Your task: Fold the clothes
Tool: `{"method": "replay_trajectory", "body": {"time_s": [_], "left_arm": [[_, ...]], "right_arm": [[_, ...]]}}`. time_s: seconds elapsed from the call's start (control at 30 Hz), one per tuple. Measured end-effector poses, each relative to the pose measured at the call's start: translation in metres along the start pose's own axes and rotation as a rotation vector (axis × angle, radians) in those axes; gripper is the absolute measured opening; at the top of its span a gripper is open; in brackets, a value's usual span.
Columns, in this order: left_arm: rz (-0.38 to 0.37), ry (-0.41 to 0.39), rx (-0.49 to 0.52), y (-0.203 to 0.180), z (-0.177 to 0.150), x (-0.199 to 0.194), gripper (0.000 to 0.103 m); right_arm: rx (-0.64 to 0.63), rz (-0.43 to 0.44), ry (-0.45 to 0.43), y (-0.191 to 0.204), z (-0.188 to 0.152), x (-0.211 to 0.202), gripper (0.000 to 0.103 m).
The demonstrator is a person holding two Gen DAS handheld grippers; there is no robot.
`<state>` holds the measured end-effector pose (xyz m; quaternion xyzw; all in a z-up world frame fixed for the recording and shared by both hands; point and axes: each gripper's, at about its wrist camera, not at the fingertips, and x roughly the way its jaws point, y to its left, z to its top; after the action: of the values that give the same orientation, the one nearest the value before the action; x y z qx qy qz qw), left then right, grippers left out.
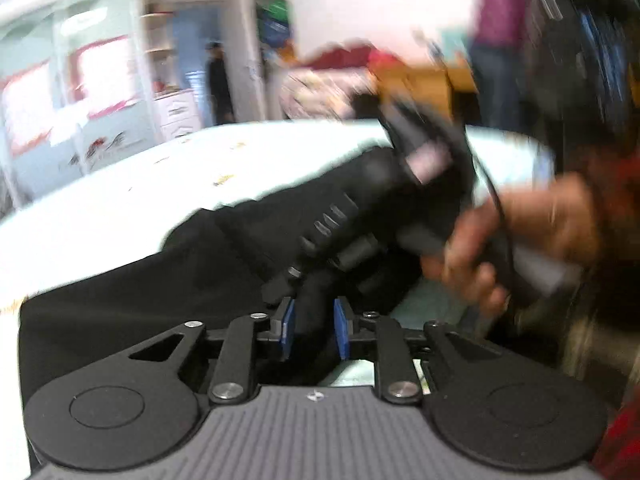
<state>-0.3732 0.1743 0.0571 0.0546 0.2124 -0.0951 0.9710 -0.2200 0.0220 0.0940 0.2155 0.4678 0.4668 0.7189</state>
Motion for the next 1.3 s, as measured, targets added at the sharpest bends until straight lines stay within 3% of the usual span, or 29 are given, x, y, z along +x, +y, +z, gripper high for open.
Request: {"method": "replay_trajectory", "body": {"time_s": [0.07, 0.1, 0.2, 0.27, 0.37, 0.47, 0.6, 0.67, 0.77, 0.93, 1.03, 1.2, 1.3], "left_arm": [[0.056, -0.054, -0.148, 0.028, -0.001, -0.02, 0.022], [0.119, -0.057, -0.221, 0.045, -0.005, -0.025, 0.022], [0.266, 0.057, -0.384, 0.088, -0.028, -0.026, 0.022], [0.311, 0.099, -0.478, 0.108, -0.044, -0.03, 0.016], [0.347, 0.002, -0.571, 0.121, -0.042, -0.055, 0.016], [0.441, -0.074, -0.572, 0.125, -0.035, -0.085, 0.024], [0.542, 0.045, -0.529, 0.126, -0.05, -0.105, 0.025], [0.558, 0.109, -0.514, 0.124, -0.059, -0.109, 0.024], [0.516, 0.155, -0.496, 0.126, -0.064, -0.114, 0.024], [0.467, 0.248, -0.338, 0.11, -0.07, -0.104, 0.024], [0.439, 0.253, -0.288, 0.106, -0.074, -0.107, 0.024], [0.397, 0.273, -0.21, 0.098, -0.079, -0.104, 0.025], [0.389, 0.275, -0.209, 0.104, -0.08, -0.101, 0.025]], "right_arm": [[0.002, -0.005, -0.003, 0.003, 0.0, 0.001, 0.0], [0.004, -0.008, -0.005, 0.004, -0.001, 0.002, 0.0], [0.013, -0.022, -0.006, 0.01, -0.001, 0.004, 0.0], [0.011, -0.032, -0.008, 0.011, -0.001, 0.005, 0.0], [0.031, -0.044, -0.012, 0.011, -0.001, 0.006, 0.0], [-0.006, -0.093, -0.031, 0.029, -0.001, 0.002, 0.0], [-0.166, -0.17, -0.08, 0.071, -0.006, -0.006, 0.012], [-0.252, -0.176, -0.096, 0.093, -0.012, -0.006, 0.02], [-0.433, -0.165, -0.078, 0.133, -0.032, 0.002, 0.021], [-0.881, -0.136, 0.046, 0.208, -0.092, 0.037, 0.02], [-1.025, -0.137, 0.105, 0.231, -0.118, 0.058, 0.02], [-1.09, -0.145, 0.151, 0.243, -0.135, 0.08, 0.019], [-1.053, -0.115, 0.183, 0.237, -0.138, 0.082, 0.019]]}}
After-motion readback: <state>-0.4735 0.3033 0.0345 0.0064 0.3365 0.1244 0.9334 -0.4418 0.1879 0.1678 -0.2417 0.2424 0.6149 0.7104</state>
